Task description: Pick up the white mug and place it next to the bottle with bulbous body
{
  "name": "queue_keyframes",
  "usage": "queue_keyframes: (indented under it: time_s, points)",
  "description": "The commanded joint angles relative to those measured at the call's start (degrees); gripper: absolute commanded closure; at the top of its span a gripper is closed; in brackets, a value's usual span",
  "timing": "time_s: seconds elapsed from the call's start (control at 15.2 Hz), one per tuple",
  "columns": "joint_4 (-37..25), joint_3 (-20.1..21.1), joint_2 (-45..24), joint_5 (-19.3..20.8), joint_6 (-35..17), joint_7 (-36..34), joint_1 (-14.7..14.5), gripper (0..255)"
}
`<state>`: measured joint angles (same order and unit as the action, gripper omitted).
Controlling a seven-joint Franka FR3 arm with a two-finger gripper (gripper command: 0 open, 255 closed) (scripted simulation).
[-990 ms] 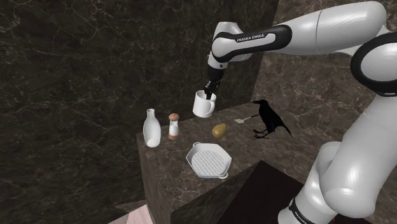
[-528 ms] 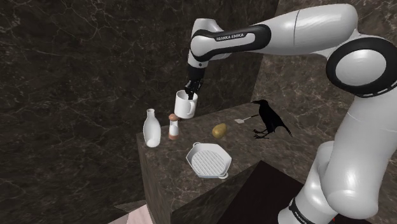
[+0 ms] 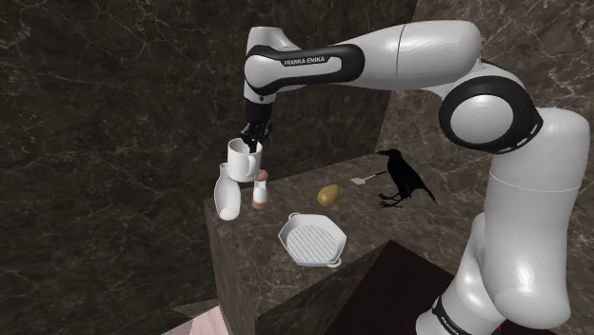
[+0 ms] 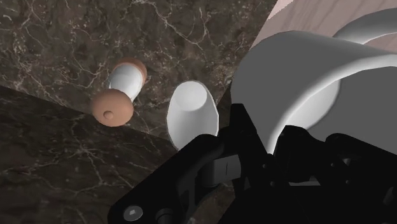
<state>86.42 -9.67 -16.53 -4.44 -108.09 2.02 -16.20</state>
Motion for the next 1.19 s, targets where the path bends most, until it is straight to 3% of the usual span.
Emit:
queue_keyframes:
  time_s: [0.0, 1.12]
  points:
    - [-6.3, 0.7, -4.2, -0.2, 2.0, -1.9, -0.9, 255]
    - [4.6, 1.0, -5.7, -0.8, -10.4, -1.3, -1.1, 255]
